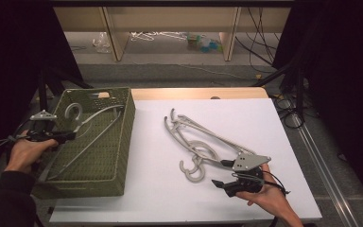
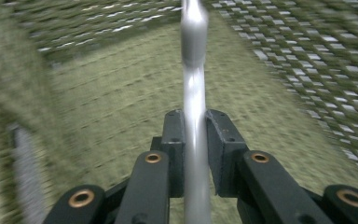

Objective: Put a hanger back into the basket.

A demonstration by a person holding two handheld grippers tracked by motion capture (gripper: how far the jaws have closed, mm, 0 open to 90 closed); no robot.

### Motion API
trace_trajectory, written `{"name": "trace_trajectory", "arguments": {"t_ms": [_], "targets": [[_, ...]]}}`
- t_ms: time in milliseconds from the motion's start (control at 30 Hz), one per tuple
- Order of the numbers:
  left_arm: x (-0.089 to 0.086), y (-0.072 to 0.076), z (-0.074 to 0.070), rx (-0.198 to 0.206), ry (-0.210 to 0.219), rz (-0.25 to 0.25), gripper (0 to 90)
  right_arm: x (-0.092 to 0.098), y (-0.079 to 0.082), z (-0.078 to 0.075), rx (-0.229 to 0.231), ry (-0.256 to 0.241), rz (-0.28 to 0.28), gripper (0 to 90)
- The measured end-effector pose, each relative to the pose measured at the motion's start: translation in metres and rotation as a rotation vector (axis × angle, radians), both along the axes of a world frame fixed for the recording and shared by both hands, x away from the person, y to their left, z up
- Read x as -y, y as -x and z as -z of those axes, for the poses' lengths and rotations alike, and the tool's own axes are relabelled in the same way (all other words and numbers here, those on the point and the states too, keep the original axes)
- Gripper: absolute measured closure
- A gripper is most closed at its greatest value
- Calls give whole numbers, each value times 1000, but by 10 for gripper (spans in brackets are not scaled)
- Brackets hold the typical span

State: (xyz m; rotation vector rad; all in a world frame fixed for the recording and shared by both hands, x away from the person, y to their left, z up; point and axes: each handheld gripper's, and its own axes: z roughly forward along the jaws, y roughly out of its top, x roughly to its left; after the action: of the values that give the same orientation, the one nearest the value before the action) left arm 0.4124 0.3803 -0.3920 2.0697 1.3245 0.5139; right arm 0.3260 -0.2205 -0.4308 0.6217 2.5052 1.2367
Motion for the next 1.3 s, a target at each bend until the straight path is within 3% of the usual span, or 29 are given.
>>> {"name": "trace_trajectory", "arguments": {"t_ms": [67,200,267,300,433,500,600,633,667,700,767,800,867,933,967,1000,1067,1133,1167,1233,1300], "targets": [[-6,-1,3,-1,-5,-70,759,1,0,-1,-6,7,-7,284],[-12,1,8,-17,2,-83,743,1,0,-1,-2,5,-3,284],[-14,3,10,-15,12,-102,719,1,0,-1,-3,4,-3,284],[-13,5,9,5,31,-119,701,1,-1,0,1,2,2,282],[-10,11,0,23,-1,-111,663,1,0,0,-7,8,6,275],[-2,23,-12,90,37,-113,603,2,-1,0,5,-4,17,270],[16,39,-25,178,139,-114,542,5,-3,1,6,-6,35,265],[22,44,-30,194,168,-107,499,5,-3,2,9,-12,46,263],[22,44,-30,194,168,-107,452,5,-3,2,9,-12,46,263],[30,51,-34,209,223,-86,452,6,-3,2,1,-10,52,260],[44,62,-40,247,280,-57,402,7,-4,3,6,-13,62,256],[61,74,-45,280,318,-11,366,7,-5,4,8,-12,65,248],[71,80,-46,293,337,16,348,7,-5,5,9,-10,69,245],[101,95,-46,320,380,118,317,8,-5,5,14,-15,75,249],[112,99,-44,324,392,144,311,8,-5,5,14,-14,81,249],[112,99,-44,324,392,144,299,8,-5,6,15,-11,83,249],[142,106,-38,311,421,212,268,9,-5,7,28,-8,86,249],[151,108,-35,310,431,229,263,10,-5,7,26,-5,89,250],[168,114,-31,305,419,279,246,13,-6,8,25,-13,101,246],[176,117,-29,309,414,298,239,13,-6,8,24,-13,115,236],[190,120,-23,352,382,354,212,15,-6,7,33,-24,128,222]]}}
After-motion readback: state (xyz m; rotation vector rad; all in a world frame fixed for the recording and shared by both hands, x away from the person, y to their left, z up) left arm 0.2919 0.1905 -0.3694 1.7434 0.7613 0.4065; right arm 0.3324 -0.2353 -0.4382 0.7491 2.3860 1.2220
